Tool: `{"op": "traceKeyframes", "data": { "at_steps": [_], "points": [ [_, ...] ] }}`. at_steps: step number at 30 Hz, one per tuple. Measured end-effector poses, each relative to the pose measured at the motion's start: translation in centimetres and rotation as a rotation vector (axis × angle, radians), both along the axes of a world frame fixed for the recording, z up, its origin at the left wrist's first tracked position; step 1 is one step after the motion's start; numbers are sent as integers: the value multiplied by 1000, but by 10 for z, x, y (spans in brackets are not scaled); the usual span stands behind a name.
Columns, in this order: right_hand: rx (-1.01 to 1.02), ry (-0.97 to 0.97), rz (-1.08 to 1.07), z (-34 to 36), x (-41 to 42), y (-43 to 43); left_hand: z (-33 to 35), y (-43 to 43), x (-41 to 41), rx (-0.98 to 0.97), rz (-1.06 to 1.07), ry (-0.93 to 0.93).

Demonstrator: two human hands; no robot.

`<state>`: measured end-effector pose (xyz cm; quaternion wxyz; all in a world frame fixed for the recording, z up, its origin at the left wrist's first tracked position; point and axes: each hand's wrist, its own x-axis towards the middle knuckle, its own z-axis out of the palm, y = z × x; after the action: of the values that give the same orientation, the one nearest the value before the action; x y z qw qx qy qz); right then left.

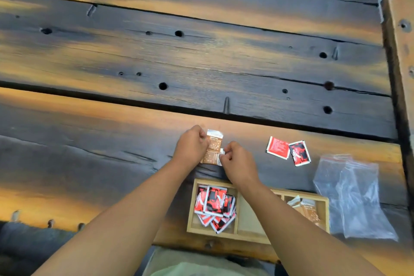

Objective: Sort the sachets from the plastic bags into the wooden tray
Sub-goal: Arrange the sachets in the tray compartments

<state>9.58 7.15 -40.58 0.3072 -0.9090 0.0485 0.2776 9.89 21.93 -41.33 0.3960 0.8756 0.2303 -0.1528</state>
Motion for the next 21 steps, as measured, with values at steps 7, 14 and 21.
{"op": "traceKeyframes", "data": {
  "at_steps": [7,14,21],
  "points": [
    [-15,-31,-137,-17,29,25,-14,-5,9,120,-59,4],
    [-6,-25,-202,-23,33,32,-17,-3,10,-9,28,-29],
    [220,-60,-352,1,35,12,12,-11,15,-332,200,-71]
  ]
}}
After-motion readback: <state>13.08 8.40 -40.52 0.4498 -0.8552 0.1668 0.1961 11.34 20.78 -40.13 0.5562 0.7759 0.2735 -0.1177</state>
